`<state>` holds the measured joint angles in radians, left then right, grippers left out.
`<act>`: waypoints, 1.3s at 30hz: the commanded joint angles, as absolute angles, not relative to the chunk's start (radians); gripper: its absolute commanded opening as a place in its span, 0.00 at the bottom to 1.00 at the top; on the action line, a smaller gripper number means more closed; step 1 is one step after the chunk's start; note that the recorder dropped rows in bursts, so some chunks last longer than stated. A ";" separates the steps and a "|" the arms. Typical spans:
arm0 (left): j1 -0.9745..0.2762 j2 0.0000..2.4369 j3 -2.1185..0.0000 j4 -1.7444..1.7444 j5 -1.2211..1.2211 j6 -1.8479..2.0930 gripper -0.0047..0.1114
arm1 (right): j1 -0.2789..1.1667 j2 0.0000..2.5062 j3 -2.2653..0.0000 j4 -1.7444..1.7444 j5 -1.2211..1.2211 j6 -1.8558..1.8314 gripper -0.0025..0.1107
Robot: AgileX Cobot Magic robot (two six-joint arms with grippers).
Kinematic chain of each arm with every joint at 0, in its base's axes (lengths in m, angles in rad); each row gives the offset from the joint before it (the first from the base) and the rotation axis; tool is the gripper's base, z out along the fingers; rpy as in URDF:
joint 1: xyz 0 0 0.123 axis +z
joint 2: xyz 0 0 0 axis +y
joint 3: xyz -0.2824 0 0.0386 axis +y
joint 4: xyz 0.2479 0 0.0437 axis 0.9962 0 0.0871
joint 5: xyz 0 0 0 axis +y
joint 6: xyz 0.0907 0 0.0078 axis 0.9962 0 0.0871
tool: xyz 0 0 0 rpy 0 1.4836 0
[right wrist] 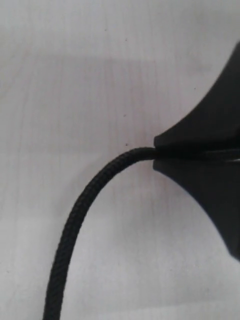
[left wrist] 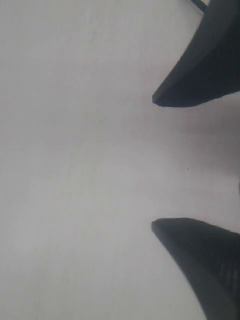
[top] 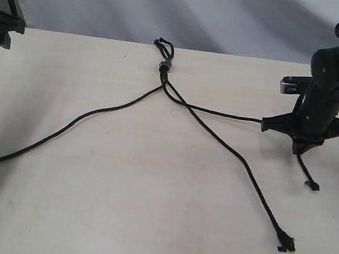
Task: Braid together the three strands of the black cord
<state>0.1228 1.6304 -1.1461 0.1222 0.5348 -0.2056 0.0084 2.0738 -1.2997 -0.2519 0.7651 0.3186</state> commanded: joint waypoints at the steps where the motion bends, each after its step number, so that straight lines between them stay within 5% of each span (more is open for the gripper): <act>1: 0.110 1.630 -1.143 0.116 0.535 -0.194 0.57 | 0.002 2.078 -1.298 -0.273 0.789 0.329 0.02; 4: 0.079 1.630 -1.143 0.116 0.528 -0.188 0.57 | 0.006 2.078 -1.298 -0.278 0.789 0.354 0.05; 12: 0.013 1.630 -1.143 0.120 0.506 -0.165 0.57 | 0.008 2.076 -1.300 -0.280 0.790 0.373 0.49; 18: -0.076 1.630 -1.147 0.065 0.495 -0.153 0.57 | 0.004 1.991 -1.302 -0.282 0.800 0.309 0.49; 27: -0.440 1.736 -1.220 0.044 0.498 -0.137 0.57 | -0.096 1.773 -1.293 -0.365 0.756 0.364 0.49; 39: -0.734 2.194 -1.853 0.018 0.801 -0.147 0.57 | -0.167 1.746 -1.244 -0.364 0.679 0.371 0.49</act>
